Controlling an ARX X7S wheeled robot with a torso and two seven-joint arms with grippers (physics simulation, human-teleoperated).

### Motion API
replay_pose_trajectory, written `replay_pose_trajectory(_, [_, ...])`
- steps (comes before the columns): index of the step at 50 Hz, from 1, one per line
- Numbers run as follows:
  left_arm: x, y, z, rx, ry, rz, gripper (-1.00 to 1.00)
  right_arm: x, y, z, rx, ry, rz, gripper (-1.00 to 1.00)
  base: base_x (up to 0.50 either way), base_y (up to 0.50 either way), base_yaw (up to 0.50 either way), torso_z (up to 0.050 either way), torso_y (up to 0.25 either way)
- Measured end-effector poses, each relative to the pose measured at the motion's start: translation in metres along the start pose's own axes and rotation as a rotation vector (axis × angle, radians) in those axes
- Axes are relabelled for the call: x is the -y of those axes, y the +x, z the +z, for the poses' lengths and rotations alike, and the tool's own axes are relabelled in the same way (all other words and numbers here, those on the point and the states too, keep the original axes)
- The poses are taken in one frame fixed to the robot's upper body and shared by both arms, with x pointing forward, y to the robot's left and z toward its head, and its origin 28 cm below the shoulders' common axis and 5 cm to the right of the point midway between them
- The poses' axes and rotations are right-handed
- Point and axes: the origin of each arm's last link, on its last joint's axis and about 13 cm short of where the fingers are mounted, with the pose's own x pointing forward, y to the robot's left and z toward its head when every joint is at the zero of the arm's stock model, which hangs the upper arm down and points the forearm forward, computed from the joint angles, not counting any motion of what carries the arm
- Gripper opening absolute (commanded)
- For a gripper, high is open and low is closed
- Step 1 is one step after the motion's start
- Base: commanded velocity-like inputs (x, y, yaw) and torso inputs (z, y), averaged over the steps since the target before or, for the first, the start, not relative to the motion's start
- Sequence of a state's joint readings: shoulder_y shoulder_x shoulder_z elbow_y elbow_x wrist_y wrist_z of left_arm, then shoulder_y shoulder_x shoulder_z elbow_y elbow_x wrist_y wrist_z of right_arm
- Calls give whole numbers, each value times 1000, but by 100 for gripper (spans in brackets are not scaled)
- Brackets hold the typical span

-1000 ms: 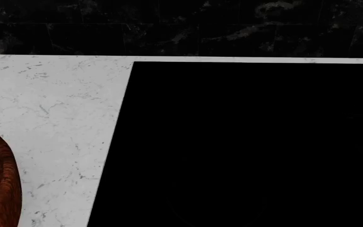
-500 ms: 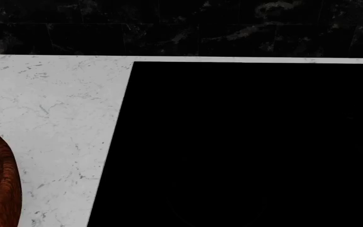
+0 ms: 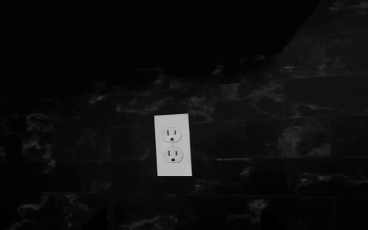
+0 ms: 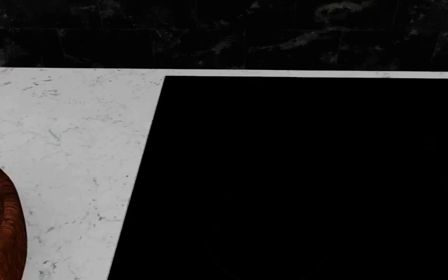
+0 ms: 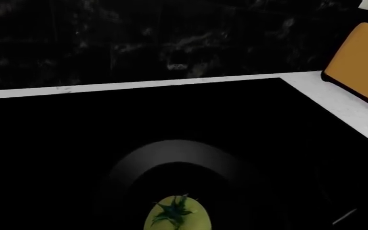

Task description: Pick the tomato from the pan and place it in the bowl.

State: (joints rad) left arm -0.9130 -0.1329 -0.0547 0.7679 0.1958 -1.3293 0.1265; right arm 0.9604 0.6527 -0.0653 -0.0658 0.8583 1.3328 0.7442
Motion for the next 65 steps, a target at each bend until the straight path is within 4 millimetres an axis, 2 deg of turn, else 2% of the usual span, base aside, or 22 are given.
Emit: replay_pose_trajectory(65, [2,3,-5,-18,3,-2,100,-11,28,-17,-71,-37,-21,100,0,0,0,0,0])
